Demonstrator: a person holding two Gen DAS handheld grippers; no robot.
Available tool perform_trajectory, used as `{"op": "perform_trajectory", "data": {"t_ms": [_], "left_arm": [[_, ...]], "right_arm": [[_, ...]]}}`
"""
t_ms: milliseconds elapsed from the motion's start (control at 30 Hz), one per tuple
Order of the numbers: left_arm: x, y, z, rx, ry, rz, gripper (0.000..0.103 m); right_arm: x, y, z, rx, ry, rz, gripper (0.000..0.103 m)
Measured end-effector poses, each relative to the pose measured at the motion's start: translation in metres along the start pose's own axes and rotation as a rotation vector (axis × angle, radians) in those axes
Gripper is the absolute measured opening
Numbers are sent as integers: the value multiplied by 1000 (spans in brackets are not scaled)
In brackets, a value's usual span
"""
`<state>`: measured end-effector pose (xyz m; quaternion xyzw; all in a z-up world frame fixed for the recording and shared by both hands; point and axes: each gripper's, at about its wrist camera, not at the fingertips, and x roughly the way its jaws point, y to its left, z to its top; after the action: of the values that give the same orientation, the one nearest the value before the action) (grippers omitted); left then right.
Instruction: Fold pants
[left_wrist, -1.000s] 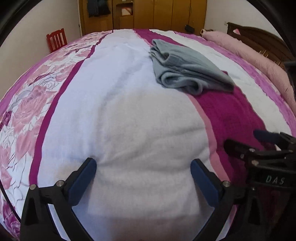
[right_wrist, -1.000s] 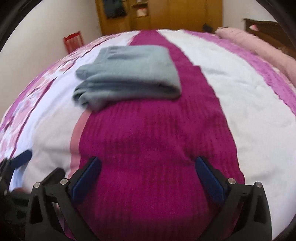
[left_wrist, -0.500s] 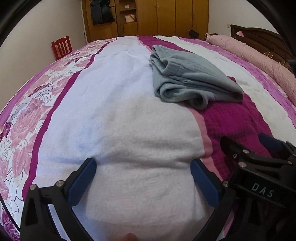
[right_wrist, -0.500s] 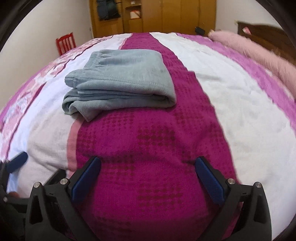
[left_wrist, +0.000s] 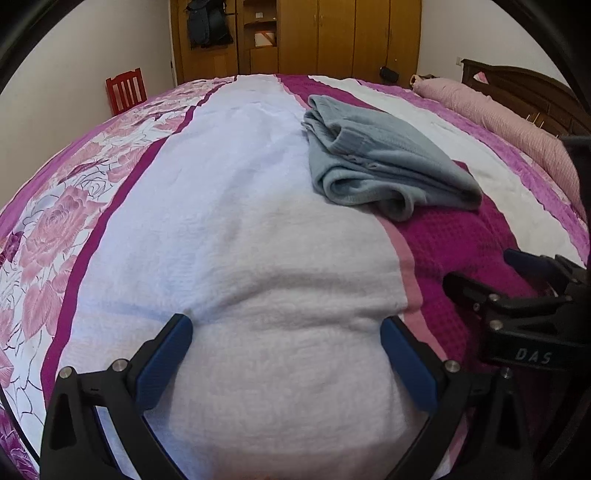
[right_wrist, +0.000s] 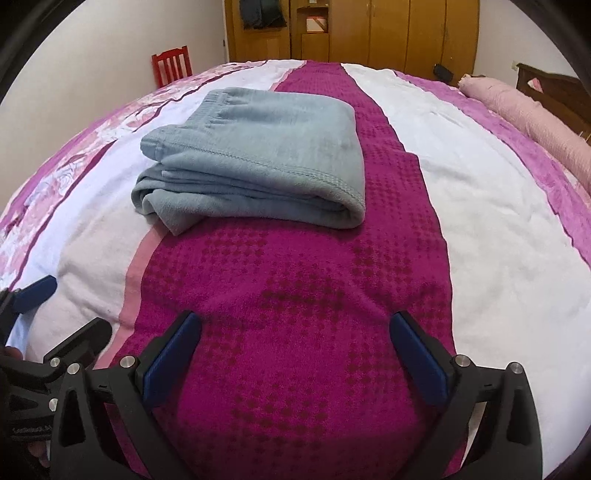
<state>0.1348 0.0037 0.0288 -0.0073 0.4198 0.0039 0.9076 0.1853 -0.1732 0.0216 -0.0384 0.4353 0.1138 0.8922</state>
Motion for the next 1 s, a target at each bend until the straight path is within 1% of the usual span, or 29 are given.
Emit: {"op": "perform_trajectory", "data": {"t_ms": [67,267,600,733,833,933,1000], "left_arm": [[-1,2,0,-12,-2,-17,103],[0,-3,0,5,3,11,103],[0,-2,0,1,4,6,103],[0,2,0,-8,2,-11,103],[1,0,0,-3,2,-5,103],[2,-3,1,7,3,6,103],[2,-2,1,5,4,2,103]], "right_arm": [[1,0,0,-2,0,-3,103],[1,2,0,-5,-1,-5,103],[1,2,0,-5,0,-6,103],[1,1,0,-5,-4,-6,103],[0,0,-2,-5,-13,8,103],[2,6,0,-23,-10,-32,103],[1,7,-1,-22,-10,-40,103]]}}
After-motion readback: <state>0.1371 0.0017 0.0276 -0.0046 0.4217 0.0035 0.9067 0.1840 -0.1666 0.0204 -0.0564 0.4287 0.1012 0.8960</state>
